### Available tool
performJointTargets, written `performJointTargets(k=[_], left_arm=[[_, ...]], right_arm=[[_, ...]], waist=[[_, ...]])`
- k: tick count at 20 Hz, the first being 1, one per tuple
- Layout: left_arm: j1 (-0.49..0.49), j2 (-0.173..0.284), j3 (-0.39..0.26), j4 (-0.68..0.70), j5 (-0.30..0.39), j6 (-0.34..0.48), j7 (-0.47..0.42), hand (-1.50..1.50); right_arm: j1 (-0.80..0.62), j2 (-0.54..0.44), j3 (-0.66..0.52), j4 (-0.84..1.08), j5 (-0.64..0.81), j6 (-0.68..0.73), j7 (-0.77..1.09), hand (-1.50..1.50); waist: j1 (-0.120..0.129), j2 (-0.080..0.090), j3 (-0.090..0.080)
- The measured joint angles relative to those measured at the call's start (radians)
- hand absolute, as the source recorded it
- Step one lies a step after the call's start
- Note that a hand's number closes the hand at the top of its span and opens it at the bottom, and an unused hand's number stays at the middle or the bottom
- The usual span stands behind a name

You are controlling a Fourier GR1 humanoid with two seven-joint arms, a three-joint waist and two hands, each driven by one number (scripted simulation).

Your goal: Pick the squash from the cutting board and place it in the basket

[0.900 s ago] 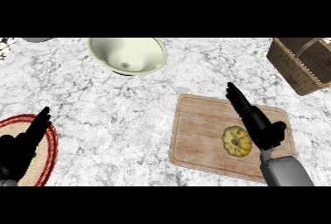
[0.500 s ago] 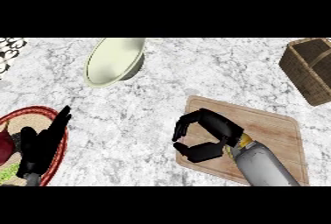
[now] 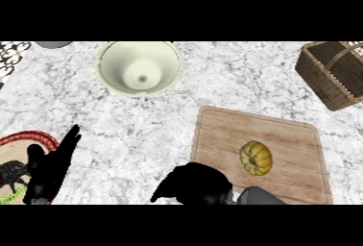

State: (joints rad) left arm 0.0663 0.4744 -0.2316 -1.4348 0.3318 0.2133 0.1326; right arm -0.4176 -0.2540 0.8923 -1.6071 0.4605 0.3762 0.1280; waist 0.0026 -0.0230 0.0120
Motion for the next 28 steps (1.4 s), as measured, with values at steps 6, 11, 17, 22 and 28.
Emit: performJointTargets(k=[6,11,17,22,28], left_arm=[[0.008,-0.005,0.003,0.002,-0.005,0.006,0.014,0.00],[0.013,-0.007,0.007,-0.006,-0.008,0.007,0.023,0.00],[0.026,-0.011,0.016,-0.018,-0.012,0.014,0.032,0.00],[0.042,-0.009,0.025,-0.030,-0.012,0.019,0.043,0.00],[0.050,-0.020,0.030,-0.037,-0.019,0.023,0.045,0.00]], right_arm=[[-0.221,-0.012,0.066,-0.127,0.243,0.096,0.205,-1.50],[-0.398,0.039,0.041,-0.207,0.257,0.356,0.369,-1.50],[-0.525,0.098,-0.036,-0.189,0.162,0.638,0.484,-1.50],[-0.595,0.115,-0.099,-0.148,0.085,0.807,0.548,-1.50],[-0.643,0.137,-0.171,-0.122,0.011,0.917,0.622,-1.50]], waist=[[-0.015,-0.008,-0.001],[-0.018,-0.007,-0.002],[-0.030,-0.008,-0.003],[-0.041,-0.010,-0.003],[-0.047,-0.008,0.000]])
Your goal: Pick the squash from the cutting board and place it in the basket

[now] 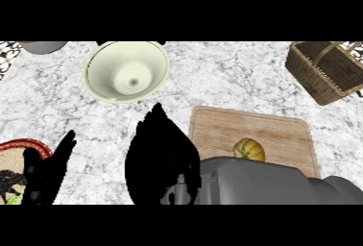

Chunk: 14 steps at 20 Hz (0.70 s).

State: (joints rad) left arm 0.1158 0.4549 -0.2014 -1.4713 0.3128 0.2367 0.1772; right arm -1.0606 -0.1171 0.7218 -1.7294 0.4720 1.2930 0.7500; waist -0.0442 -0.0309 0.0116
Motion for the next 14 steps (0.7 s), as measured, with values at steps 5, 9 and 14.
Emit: performJointTargets(k=[5,9,14], left_arm=[[0.011,-0.002,0.011,-0.001,0.002,-0.017,-0.016,0.00],[0.007,-0.017,0.008,-0.002,-0.019,-0.002,-0.019,0.00],[-0.002,-0.024,0.006,-0.008,-0.033,-0.004,0.000,0.00]], right_arm=[[0.018,0.011,-0.043,0.002,-0.054,0.052,0.050,-1.50],[0.079,0.022,-0.046,-0.025,-0.070,0.071,0.088,-1.50],[0.174,0.002,-0.025,-0.084,-0.069,0.082,0.118,-1.50]], waist=[[-0.002,0.002,0.002],[0.002,0.006,0.004],[0.013,0.012,0.004]])
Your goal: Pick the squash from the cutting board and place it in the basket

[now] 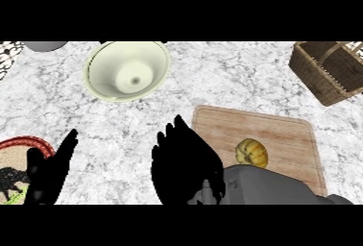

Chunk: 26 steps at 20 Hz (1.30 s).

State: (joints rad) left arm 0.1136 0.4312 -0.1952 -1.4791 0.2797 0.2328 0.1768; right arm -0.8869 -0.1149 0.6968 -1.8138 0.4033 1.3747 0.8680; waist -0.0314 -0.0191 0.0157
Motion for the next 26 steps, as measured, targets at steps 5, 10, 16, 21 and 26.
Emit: performJointTargets(k=[5,10,16,21,26], left_arm=[[-0.010,0.000,0.006,-0.002,-0.001,-0.021,0.014,0.00],[-0.022,-0.015,0.005,0.006,-0.014,-0.030,0.007,0.00],[-0.025,-0.029,0.012,0.015,-0.026,-0.043,-0.008,0.00],[-0.026,-0.033,0.017,0.015,-0.034,-0.056,-0.011,0.00],[-0.034,-0.035,0.025,0.013,-0.029,-0.073,0.009,0.00]], right_arm=[[0.093,-0.046,0.050,-0.070,0.032,0.002,0.022,-1.50],[0.131,-0.114,0.077,-0.093,0.060,0.004,0.021,-1.50],[0.194,-0.193,0.123,-0.141,0.095,-0.013,0.007,-1.50],[0.207,-0.260,0.128,-0.174,0.109,-0.031,-0.036,-1.50],[0.209,-0.305,0.165,-0.165,0.154,-0.077,-0.078,-1.50]], waist=[[0.012,0.005,0.000],[0.023,0.009,0.002],[0.031,0.011,0.004],[0.037,0.012,0.005],[0.044,0.014,0.005]])
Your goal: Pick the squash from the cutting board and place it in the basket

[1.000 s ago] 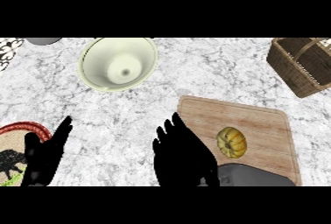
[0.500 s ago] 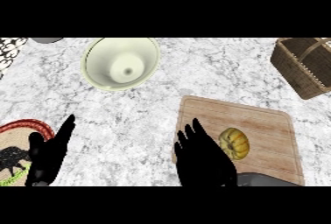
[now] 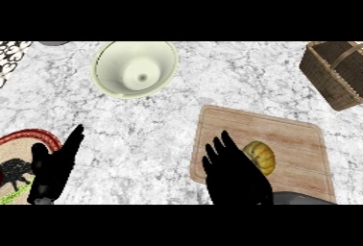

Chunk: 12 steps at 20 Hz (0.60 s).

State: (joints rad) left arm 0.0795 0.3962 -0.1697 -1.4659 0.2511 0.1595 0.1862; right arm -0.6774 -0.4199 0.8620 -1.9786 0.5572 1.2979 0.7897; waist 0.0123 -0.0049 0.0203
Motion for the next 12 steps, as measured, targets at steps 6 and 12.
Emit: performJointTargets(k=[6,12], left_arm=[[-0.004,-0.004,0.003,-0.007,-0.017,-0.002,0.015,0.00],[-0.004,-0.014,0.012,-0.013,-0.023,-0.003,0.029,0.00]], right_arm=[[0.001,-0.050,0.029,0.026,0.050,-0.068,-0.079,-1.50],[0.002,-0.083,0.112,0.096,0.140,-0.169,-0.154,-1.50]], waist=[[0.004,0.002,-0.002],[0.005,0.002,-0.003]])
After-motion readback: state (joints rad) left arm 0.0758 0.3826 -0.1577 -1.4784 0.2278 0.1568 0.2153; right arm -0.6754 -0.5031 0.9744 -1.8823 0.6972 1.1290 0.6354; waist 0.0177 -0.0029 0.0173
